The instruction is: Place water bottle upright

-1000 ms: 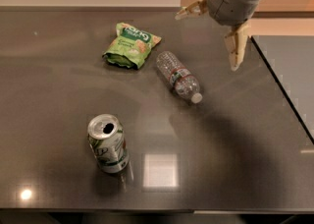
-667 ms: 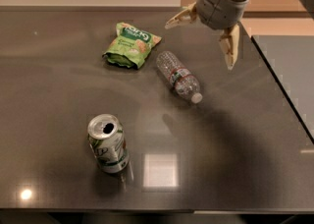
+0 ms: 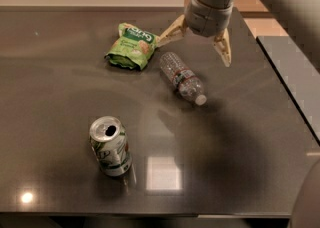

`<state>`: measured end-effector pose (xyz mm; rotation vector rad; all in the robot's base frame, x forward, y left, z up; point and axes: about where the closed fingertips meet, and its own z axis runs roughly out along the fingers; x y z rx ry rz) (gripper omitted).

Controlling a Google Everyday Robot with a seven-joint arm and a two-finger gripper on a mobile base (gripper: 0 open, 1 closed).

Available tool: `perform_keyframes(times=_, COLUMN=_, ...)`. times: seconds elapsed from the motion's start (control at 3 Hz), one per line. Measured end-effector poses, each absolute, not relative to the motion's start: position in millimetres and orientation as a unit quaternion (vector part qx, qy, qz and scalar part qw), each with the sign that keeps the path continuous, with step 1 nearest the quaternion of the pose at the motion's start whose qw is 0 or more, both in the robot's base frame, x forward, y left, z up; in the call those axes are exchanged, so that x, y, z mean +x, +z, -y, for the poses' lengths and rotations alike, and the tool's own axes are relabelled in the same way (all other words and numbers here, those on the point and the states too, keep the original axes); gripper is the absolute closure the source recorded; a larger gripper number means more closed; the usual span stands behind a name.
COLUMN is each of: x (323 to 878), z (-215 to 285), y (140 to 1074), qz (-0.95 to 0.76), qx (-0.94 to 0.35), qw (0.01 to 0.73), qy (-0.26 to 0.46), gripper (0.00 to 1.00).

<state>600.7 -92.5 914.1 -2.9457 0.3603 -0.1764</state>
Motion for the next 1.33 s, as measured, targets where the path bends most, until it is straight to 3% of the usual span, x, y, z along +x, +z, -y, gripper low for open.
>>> perform_keyframes(times=1.33, x=598, z=75, y=856, qz=0.017, qx=-0.998, qw=0.059, qy=-0.012, gripper=0.00)
